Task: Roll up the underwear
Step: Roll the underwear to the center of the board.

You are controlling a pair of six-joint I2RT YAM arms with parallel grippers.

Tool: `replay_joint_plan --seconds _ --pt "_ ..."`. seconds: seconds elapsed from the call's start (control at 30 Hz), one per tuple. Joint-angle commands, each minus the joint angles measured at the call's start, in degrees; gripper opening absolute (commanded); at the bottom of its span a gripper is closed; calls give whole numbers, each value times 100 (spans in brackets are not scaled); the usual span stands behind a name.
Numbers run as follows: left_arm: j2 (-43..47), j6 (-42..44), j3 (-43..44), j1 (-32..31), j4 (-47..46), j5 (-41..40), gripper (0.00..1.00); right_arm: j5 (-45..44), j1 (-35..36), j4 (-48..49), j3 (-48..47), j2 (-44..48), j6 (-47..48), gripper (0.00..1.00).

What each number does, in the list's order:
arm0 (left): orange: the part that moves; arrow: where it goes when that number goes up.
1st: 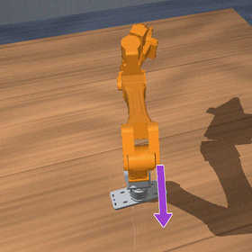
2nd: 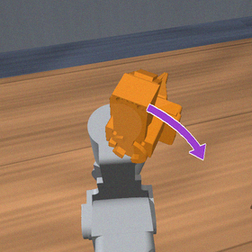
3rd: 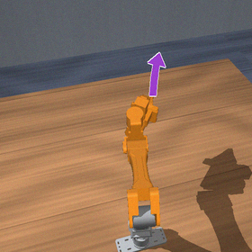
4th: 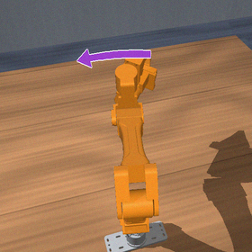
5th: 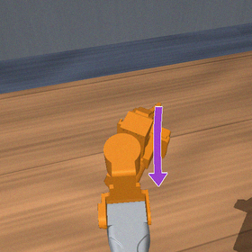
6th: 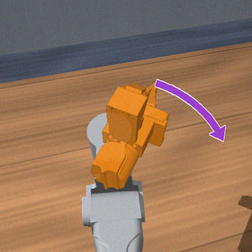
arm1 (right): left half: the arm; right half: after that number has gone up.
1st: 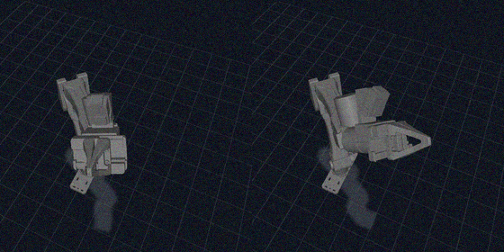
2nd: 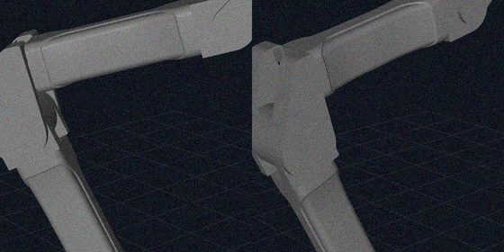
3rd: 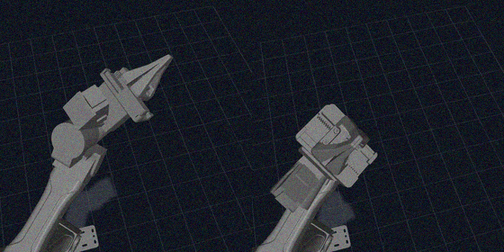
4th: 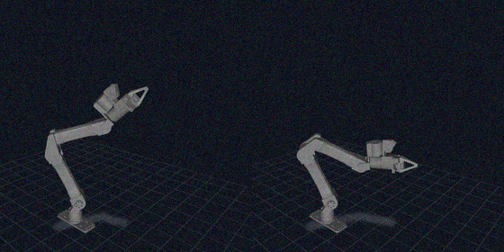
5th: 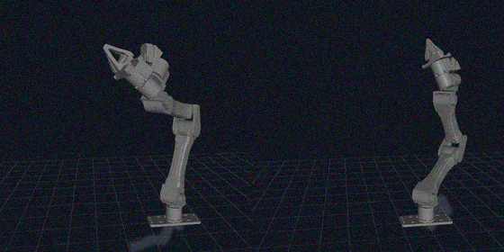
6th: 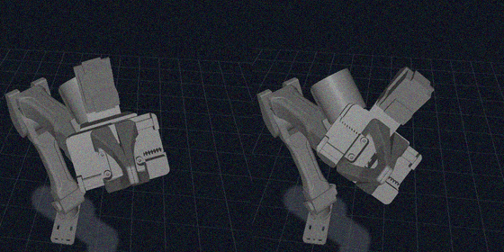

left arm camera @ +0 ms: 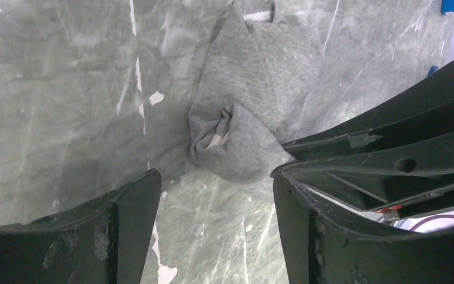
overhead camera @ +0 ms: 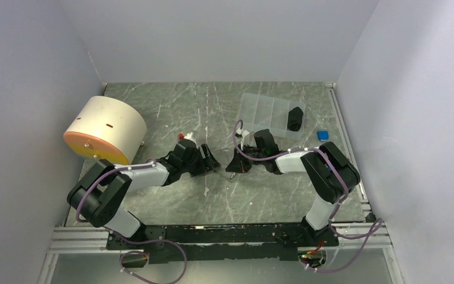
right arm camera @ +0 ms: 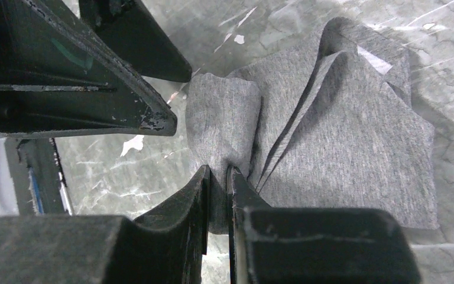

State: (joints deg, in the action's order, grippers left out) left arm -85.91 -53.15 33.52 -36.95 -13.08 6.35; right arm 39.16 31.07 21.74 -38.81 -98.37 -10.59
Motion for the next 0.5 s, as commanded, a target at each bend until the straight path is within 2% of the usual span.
replay_joint_plan --seconds 0.0,0.23,0.4,0.47 --pt "-223 179 422 -5 -120 -71 75 711 -93 461 40 -183 -195 16" --pt "-868 -230 670 2 69 -276 67 720 -131 525 43 -340 -235 17" --pt "-1051 -450 522 -12 102 -333 51 691 -136 445 4 -331 -224 19" --pt "-1120 -425 505 -12 105 -300 42 592 -137 292 -39 -252 -185 25"
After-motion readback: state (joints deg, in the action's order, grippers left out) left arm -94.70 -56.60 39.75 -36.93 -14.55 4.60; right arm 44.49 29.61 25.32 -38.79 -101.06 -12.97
